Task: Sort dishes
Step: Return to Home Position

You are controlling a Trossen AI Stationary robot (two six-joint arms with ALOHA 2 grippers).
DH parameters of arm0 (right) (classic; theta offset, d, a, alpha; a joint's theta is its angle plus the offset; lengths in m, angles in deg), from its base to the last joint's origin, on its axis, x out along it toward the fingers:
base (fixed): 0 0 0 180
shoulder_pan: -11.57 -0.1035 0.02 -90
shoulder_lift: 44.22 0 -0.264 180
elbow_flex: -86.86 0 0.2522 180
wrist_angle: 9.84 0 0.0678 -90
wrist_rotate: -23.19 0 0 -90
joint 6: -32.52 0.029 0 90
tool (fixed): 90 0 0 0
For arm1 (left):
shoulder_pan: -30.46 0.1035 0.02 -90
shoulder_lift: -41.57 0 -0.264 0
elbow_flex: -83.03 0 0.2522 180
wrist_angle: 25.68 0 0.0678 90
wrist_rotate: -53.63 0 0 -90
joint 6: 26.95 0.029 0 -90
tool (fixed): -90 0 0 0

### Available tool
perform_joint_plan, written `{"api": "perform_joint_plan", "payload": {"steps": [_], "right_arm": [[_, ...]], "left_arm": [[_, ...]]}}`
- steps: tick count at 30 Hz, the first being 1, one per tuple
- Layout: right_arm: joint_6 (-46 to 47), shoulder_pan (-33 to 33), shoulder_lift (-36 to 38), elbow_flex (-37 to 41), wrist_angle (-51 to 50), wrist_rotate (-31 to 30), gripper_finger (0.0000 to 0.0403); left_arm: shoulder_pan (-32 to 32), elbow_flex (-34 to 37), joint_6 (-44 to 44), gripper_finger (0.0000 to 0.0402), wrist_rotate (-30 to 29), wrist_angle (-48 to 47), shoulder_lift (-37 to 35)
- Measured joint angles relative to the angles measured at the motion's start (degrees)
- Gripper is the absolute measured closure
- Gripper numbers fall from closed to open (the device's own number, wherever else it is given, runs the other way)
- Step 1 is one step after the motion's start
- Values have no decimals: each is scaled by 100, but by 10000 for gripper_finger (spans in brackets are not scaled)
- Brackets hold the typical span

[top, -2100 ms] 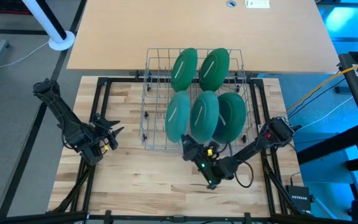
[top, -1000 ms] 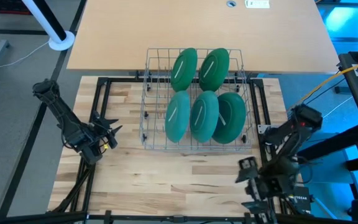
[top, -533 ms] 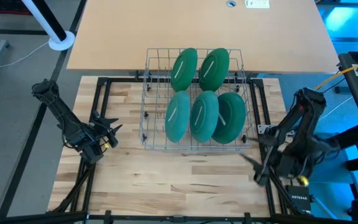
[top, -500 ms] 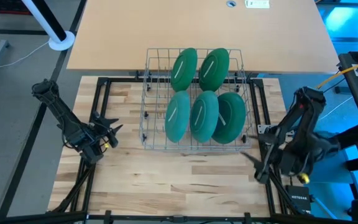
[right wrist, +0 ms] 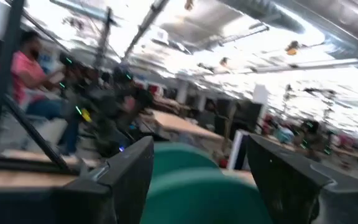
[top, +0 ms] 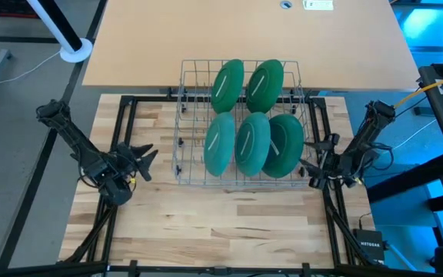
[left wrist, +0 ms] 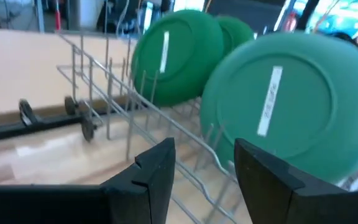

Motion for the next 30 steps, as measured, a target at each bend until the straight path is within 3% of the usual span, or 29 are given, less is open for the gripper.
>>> {"api": "perform_joint_plan", "payload": {"steps": [6, 8, 12, 16, 19, 24, 30], "right_arm": [[471, 315, 361, 833, -64, 41, 142], [729, 385, 354, 827, -516, 93, 142], [1045, 512, 344, 827, -962, 308, 142], [970, 510, 349, 825, -1082, 360, 142], [868, 512, 347, 825, -1235, 357, 142], [864, 510, 347, 825, -1505, 240, 142], [866, 510, 345, 825, -1538, 210, 142]], "left_arm": [[557, 0, 2640, 247, 1179, 2494, 336], [824, 0, 3737, 247, 1744, 3499, 530], [1416, 0, 5794, 247, 3180, 5474, 879], [2027, 0, 7183, 247, 4953, 6934, 1059], [2577, 0, 7632, 247, 6032, 7339, 1061], [3682, 192, 7819, 247, 6997, 7422, 811], [5209, 1131, 7355, 247, 8320, 7511, -293]]}}
